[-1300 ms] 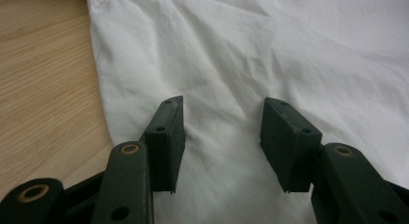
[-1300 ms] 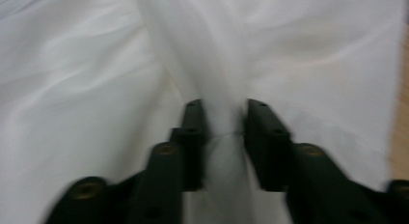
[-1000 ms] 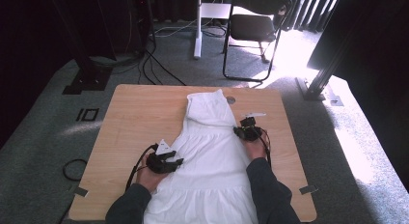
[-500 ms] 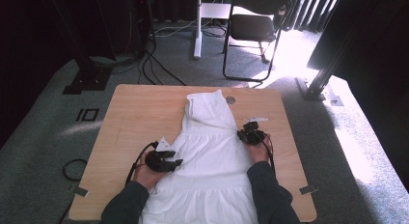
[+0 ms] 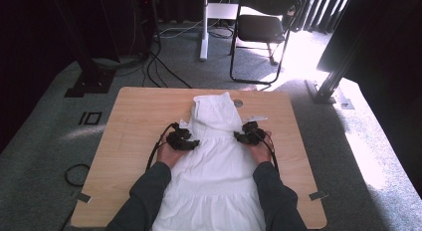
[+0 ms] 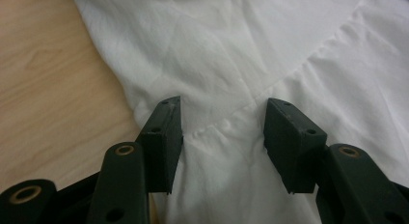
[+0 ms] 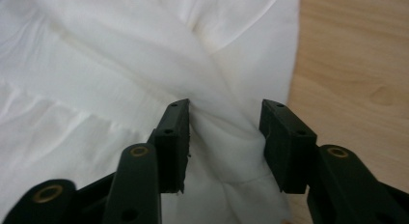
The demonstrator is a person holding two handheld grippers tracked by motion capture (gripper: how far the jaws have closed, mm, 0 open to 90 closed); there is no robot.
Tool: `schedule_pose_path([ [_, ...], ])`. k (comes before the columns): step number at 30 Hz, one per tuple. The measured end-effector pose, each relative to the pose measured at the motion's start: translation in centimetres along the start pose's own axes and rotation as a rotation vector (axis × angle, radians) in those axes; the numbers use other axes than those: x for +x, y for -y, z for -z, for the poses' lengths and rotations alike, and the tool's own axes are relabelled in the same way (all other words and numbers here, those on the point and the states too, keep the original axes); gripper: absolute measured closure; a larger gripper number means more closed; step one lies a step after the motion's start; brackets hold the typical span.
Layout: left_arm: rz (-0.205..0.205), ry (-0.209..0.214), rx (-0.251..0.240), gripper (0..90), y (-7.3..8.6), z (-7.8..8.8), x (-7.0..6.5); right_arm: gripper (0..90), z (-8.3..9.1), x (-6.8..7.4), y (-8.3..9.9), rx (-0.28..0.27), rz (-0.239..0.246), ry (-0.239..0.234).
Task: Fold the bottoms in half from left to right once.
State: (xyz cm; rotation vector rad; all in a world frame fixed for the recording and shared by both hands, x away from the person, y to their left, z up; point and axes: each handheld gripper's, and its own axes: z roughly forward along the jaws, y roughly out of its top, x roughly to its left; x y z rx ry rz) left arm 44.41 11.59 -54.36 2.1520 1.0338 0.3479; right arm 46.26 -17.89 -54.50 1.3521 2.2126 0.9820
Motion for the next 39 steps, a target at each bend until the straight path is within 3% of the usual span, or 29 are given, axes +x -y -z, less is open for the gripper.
schedule_pose_path([
  [2,-0.021,-0.013,0.015,51.7,0.2,0.1,-0.2,56.5,-0.2,0.1,0.5,0.006,-0.003,0.003],
  [5,-0.034,0.007,0.007,51.7,1.0,0.7,-0.6,56.7,0.2,0.1,1.1,-0.001,-0.063,0.003],
  [8,-0.047,0.021,0.003,51.7,2.2,1.6,-1.7,56.7,1.2,0.8,2.1,0.009,-0.038,0.004],
  [13,-0.116,0.052,-0.016,51.6,5.5,4.0,-4.6,56.9,3.7,2.7,4.6,0.027,-0.013,-0.003],
  [16,-0.106,0.079,-0.036,51.7,6.9,5.0,-5.3,56.8,5.1,3.7,5.9,0.037,-0.007,-0.013],
  [18,-0.132,0.101,-0.05,51.7,8.8,6.5,-6.5,56.7,7.0,5.0,7.9,0.047,0.018,-0.044],
  [21,-0.15,0.097,-0.052,51.6,9.3,6.8,-6.9,50.2,8.1,5.6,8.4,0.072,0.026,-0.074],
  [24,-0.149,0.1,-0.053,51.7,9.3,6.8,-6.8,47.5,8.6,6.1,7.4,0.018,0.081,-0.087],
  [28,-0.14,0.101,-0.065,51.7,9.4,6.8,-6.8,41.9,8.3,7.0,5.4,-0.025,0.108,-0.128],
  [30,-0.147,0.094,-0.065,51.7,9.5,6.8,-6.9,37.6,7.2,8.2,3.5,-0.034,0.161,-0.153],
  [34,-0.143,0.095,-0.07,51.7,9.5,6.8,-6.9,31.7,5.1,10.7,1.7,-0.031,0.238,-0.19],
  [37,-0.145,0.092,-0.068,51.7,9.5,6.8,-6.9,29.0,3.6,12.5,1.0,-0.023,0.306,-0.169],
  [39,-0.144,0.093,-0.068,51.7,9.5,6.8,-6.9,33.9,2.7,12.9,0.6,-0.007,0.317,-0.147],
])
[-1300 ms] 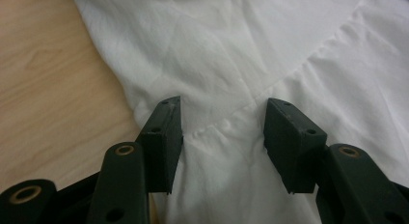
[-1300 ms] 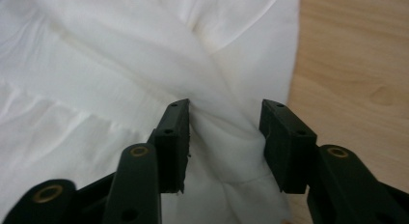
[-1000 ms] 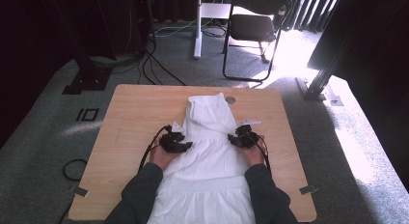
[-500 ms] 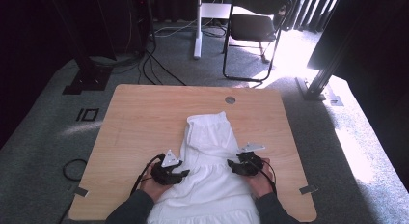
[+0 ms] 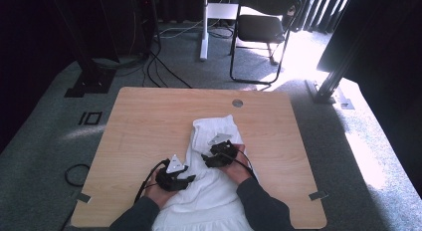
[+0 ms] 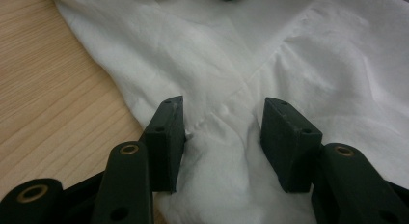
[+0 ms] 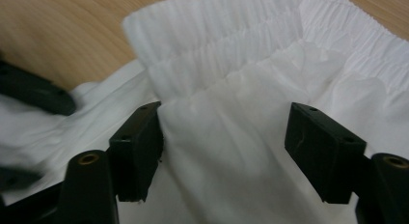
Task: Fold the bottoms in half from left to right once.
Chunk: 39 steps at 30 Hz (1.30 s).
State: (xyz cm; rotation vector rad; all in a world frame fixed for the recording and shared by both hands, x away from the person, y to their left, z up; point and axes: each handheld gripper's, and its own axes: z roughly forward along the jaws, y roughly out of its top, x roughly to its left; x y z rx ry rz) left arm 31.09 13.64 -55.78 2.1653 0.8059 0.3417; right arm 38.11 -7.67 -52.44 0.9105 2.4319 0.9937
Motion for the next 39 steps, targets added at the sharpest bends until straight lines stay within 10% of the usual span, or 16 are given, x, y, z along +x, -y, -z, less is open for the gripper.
schedule_pose_path([
  [5,-0.001,-0.001,0.002,51.7,0.0,0.0,0.0,64.0,0.4,-3.0,-0.2,-0.056,-0.082,0.019],
  [8,0.001,0.002,0.001,51.7,0.0,0.0,0.0,79.2,1.9,-6.7,0.1,-0.126,-0.228,0.053],
  [16,0.001,0.001,0.001,51.6,0.0,0.0,0.0,79.7,2.1,-13.1,1.5,-0.096,-0.377,0.151],
  [20,0.001,-0.001,0.002,51.6,0.0,0.0,0.0,60.3,1.2,-13.4,2.2,-0.031,-0.385,0.223],
  [23,0.002,0.0,0.0,51.5,0.0,0.0,0.0,52.5,2.2,-13.2,2.3,-0.088,-0.419,0.247],
  [28,0.028,0.016,0.013,52.5,-1.2,1.0,0.8,50.0,4.0,-11.3,1.7,-0.162,-0.298,0.188],
  [34,0.045,0.035,-0.065,51.2,-6.1,2.9,2.9,51.0,2.3,-9.9,2.9,-0.086,-0.249,0.137],
  [39,0.063,-0.012,-0.072,49.9,-9.8,-0.3,4.9,50.9,0.2,-9.7,4.1,-0.019,-0.28,0.123],
])
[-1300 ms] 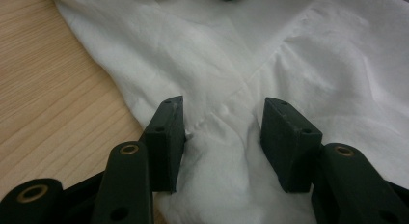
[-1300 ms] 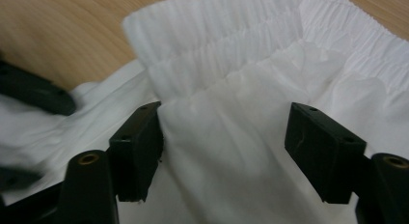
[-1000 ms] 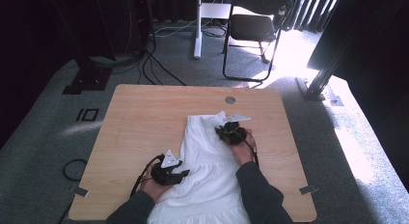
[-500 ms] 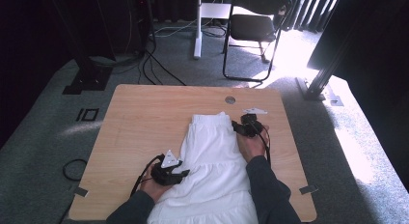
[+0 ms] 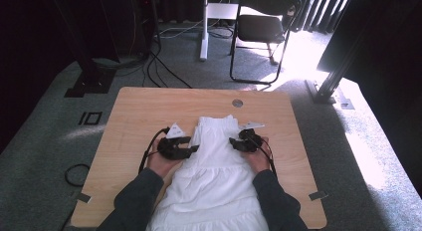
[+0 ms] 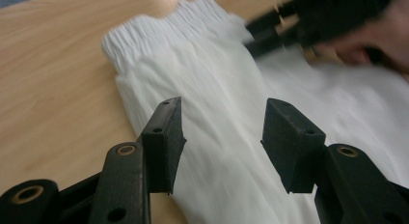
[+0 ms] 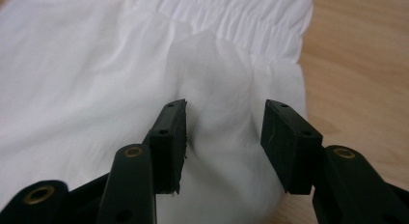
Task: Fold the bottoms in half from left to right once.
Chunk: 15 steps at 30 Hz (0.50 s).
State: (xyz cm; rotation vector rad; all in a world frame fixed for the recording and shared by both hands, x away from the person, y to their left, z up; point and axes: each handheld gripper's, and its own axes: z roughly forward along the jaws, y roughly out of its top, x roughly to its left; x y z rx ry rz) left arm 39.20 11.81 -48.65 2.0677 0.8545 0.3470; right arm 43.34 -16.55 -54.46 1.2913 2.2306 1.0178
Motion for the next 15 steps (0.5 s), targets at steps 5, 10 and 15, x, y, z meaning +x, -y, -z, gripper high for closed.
schedule_pose_path([
  [5,0.015,-0.066,0.09,50.7,0.4,-5.6,0.9,50.3,-0.8,0.3,0.4,0.021,0.004,0.017],
  [10,-0.008,-0.103,0.137,50.2,1.8,-7.7,0.8,50.2,-0.7,0.5,0.7,0.009,0.002,0.027],
  [15,0.011,-0.085,0.129,49.0,2.5,-7.1,0.6,50.2,-0.3,0.9,1.1,0.006,-0.009,0.042],
])
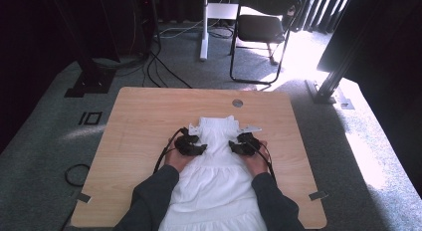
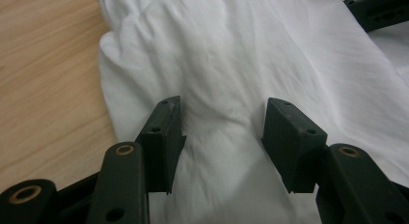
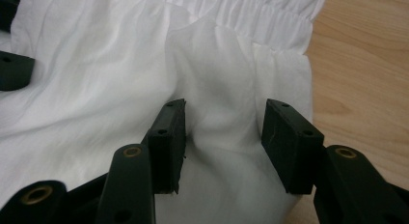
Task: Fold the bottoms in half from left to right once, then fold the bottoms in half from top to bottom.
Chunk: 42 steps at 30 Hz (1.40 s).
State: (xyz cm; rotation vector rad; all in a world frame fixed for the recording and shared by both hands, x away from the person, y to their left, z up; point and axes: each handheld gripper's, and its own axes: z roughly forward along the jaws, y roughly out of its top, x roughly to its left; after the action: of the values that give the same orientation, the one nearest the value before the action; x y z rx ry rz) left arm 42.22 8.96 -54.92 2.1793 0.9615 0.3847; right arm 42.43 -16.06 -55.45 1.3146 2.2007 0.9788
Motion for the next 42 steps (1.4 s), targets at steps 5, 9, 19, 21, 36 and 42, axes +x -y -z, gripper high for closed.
schedule_pose_path([
  [5,0.009,0.039,-0.028,49.1,1.7,1.3,-0.8,50.3,0.9,0.7,0.8,0.01,0.006,0.0],
  [9,-0.017,0.058,-0.048,49.1,3.2,2.4,-1.9,50.3,2.1,1.3,2.0,0.004,0.01,-0.005],
  [19,-0.031,0.089,-0.044,49.0,5.1,4.3,-3.9,50.4,3.6,2.5,4.1,-0.033,0.009,-0.011],
  [21,-0.049,0.085,-0.034,48.9,5.2,4.4,-4.2,50.3,3.7,2.6,4.1,-0.034,0.008,-0.01],
  [36,0.116,0.036,-0.087,33.0,0.0,2.9,-0.1,50.4,3.7,2.5,4.3,-0.047,0.012,-0.014],
  [42,0.137,0.022,-0.048,26.9,-0.2,0.8,0.0,50.4,3.7,2.5,4.4,-0.056,0.012,-0.016],
])
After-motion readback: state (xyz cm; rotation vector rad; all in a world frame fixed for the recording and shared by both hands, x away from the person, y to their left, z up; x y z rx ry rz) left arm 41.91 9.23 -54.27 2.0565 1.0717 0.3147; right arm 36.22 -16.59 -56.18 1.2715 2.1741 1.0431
